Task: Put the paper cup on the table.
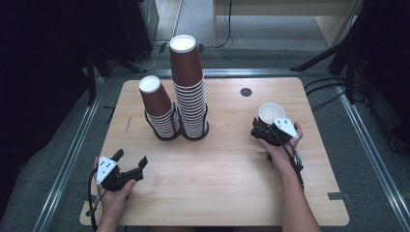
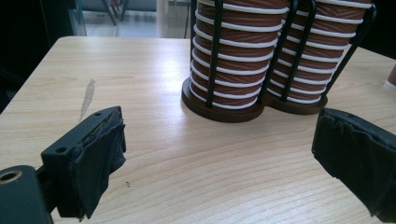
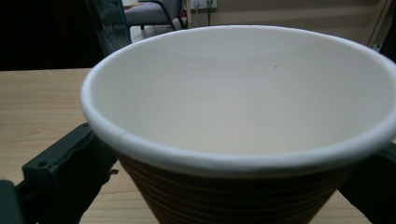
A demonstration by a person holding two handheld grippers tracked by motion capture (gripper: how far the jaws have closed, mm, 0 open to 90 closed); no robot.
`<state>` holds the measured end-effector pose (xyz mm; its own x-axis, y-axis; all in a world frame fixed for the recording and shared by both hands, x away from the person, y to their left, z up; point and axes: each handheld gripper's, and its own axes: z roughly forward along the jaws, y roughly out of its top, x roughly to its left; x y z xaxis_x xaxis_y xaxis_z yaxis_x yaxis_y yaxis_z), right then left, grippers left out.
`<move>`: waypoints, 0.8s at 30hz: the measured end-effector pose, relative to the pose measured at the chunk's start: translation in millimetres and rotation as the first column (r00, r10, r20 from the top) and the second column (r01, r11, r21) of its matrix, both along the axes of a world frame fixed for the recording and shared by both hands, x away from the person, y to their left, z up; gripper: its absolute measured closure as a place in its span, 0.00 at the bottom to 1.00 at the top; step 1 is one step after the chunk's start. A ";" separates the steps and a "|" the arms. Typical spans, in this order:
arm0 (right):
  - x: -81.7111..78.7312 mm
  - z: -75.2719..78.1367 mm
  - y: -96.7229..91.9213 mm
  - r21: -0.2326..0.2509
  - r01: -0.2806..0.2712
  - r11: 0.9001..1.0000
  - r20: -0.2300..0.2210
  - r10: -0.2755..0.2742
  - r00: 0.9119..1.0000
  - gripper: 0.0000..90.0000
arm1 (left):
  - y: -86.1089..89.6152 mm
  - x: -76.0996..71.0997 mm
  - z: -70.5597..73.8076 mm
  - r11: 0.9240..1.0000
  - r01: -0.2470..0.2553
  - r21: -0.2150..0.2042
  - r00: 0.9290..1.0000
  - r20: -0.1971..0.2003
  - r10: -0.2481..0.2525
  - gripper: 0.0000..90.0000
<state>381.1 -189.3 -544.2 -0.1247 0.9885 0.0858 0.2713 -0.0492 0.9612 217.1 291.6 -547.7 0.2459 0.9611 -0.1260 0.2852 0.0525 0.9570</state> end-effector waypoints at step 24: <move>-24.4 21.7 0.2 0.010 -0.037 0.999 0.010 0.037 0.999 0.00 | -0.4 -0.3 0.0 1.000 0.000 0.003 1.000 -0.002 0.000 0.04</move>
<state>356.7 -189.2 -522.5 -0.1624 0.9821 0.0949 0.2640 -0.0494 0.9632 216.9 291.2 -547.7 0.2457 0.9614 -0.1234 0.2876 0.0493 0.9565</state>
